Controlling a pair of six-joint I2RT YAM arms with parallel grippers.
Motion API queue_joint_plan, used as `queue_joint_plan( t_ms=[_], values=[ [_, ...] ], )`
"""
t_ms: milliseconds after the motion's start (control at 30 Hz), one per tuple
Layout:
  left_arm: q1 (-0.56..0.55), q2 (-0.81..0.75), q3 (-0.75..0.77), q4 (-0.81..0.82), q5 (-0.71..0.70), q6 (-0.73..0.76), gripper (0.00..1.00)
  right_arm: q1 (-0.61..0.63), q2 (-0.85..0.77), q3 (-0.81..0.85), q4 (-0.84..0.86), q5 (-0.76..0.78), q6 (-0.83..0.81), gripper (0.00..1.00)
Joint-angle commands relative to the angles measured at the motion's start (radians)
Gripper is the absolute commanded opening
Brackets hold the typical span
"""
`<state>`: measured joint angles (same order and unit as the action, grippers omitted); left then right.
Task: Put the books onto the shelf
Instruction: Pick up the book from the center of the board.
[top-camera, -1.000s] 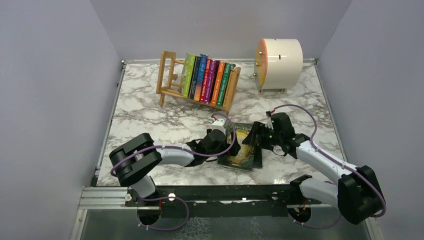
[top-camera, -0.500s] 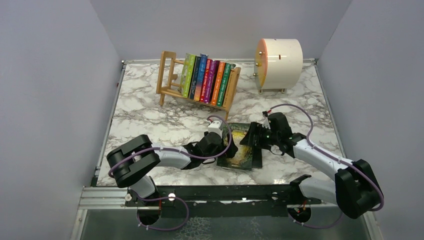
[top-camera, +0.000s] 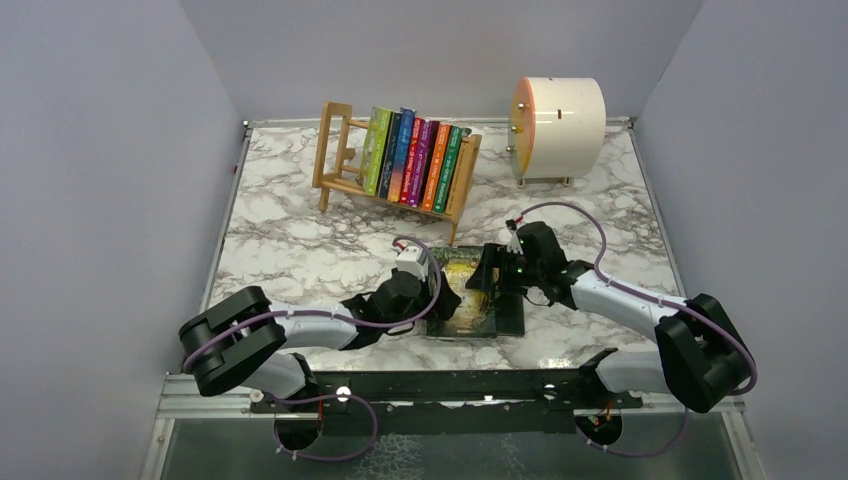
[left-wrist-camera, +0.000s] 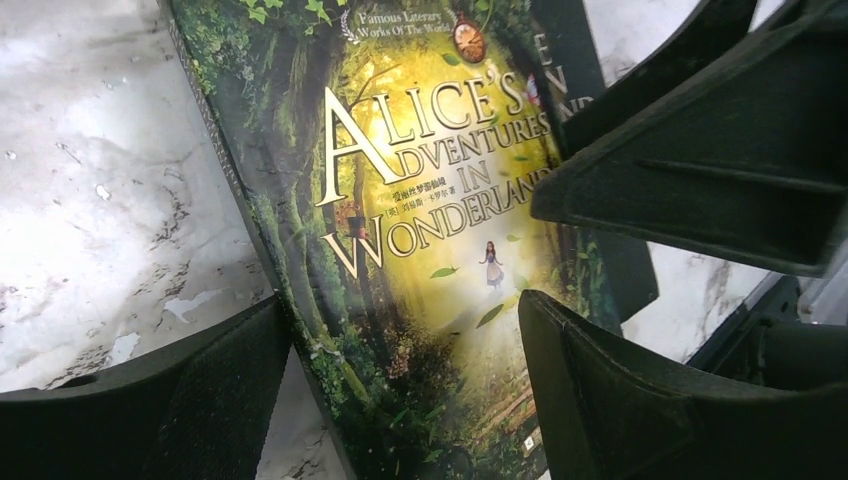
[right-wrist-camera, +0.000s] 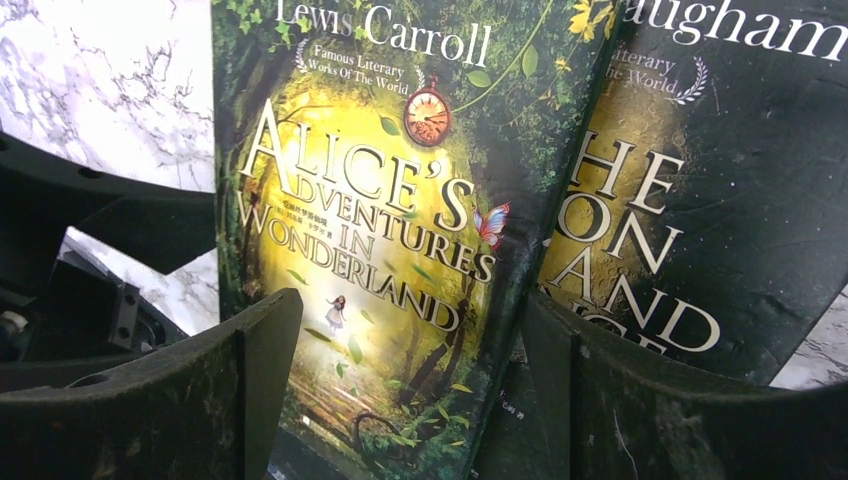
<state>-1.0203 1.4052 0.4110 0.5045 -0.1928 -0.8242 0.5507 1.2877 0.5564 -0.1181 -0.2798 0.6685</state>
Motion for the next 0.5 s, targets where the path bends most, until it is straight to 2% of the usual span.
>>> queue_joint_plan(
  t_ms=[0,267,467],
  values=[
    [-0.004,-0.08,-0.001,0.138,0.03,0.003,0.74,0.024,0.027,0.014,0.04,-0.003,0.015,0.78],
    [-0.003,-0.135,-0.021,0.162,0.034,0.014,0.67,0.031,0.019,0.017,0.027,0.009,0.009,0.78],
    [-0.003,-0.111,-0.001,0.188,0.059,0.021,0.56,0.035,0.007,0.016,0.024,0.016,0.011,0.78]
  ],
)
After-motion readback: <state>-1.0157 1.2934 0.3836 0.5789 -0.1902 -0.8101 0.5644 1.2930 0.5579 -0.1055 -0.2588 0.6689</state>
